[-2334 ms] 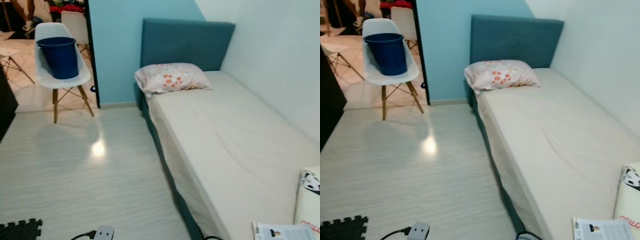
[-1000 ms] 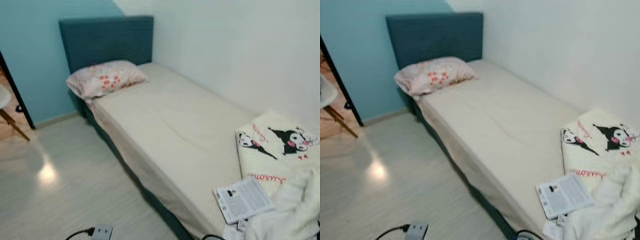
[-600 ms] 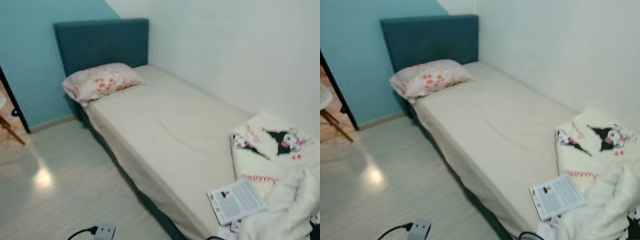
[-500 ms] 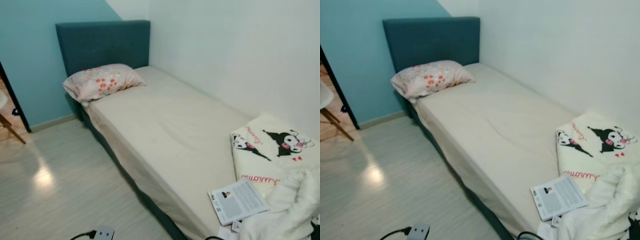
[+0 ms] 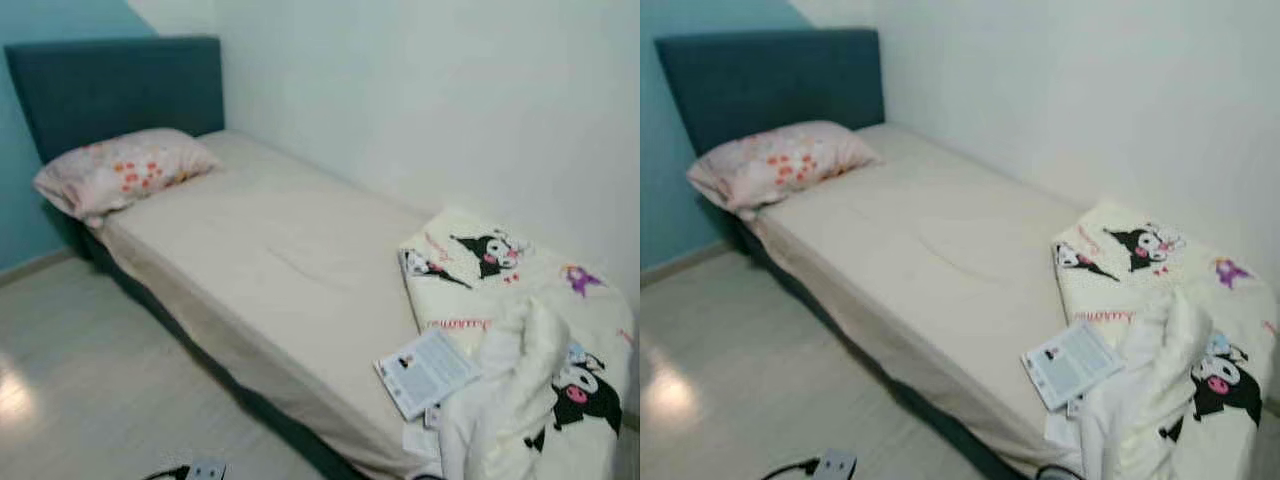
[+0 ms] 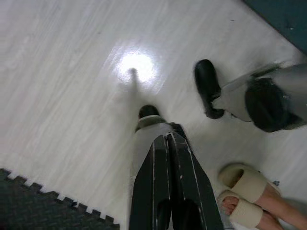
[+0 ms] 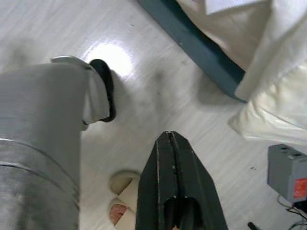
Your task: Clean up the room
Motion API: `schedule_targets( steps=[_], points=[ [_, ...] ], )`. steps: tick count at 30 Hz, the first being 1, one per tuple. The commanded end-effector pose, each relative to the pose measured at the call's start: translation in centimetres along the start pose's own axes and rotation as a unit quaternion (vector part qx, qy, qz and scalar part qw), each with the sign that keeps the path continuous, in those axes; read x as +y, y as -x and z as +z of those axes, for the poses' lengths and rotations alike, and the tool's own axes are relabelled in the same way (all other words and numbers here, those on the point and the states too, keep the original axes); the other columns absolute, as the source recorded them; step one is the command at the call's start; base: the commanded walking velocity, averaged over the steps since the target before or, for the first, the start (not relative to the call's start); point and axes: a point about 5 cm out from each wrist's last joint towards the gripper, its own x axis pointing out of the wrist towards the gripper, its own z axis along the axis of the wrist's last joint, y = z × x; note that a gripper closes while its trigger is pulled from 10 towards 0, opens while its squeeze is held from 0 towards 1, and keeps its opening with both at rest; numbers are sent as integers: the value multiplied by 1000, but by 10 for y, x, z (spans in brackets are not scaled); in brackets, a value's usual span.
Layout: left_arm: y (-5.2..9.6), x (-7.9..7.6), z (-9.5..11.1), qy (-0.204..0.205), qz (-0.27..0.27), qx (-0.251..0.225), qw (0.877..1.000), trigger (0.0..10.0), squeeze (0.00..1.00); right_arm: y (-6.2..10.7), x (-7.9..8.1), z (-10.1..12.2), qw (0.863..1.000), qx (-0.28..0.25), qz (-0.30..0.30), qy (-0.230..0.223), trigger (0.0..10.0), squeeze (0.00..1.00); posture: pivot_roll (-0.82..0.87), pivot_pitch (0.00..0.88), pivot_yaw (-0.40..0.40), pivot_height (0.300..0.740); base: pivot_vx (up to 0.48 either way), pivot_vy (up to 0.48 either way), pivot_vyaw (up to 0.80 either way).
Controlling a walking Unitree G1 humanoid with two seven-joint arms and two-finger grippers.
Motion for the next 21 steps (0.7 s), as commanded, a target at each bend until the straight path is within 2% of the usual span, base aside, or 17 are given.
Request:
schedule_targets(
  steps=[1, 9, 13, 19, 21],
  points=[
    [0, -3, 0, -8, -3, 1, 1000, 10000, 0, 0, 2, -1, 1000, 1, 3, 4, 10000, 0, -15, 0, -75, 740, 0, 0, 0],
    [0, -3, 0, -9, -5, 2, 1000, 10000, 0, 0, 1, -1, 1000, 4, 5, 9, 10000, 0, -17, 0, -80, 740, 0, 0, 0],
    [0, -4, 0, -10, -5, 2, 1000, 10000, 0, 0, 1, -1, 1000, 6, 6, 11, 10000, 0, -18, 0, -82, 740, 0, 0, -800],
    [0, -4, 0, -12, -5, 2, 1000, 10000, 0, 0, 1, -2, 1000, 7, 5, 13, 10000, 0, -18, 0, -85, 740, 0, 0, 0],
    [0, -4, 0, -12, -5, 1, 1000, 10000, 0, 0, 1, -2, 1000, 7, 5, 13, 10000, 0, -18, 0, -85, 740, 0, 0, -800]
  ],
)
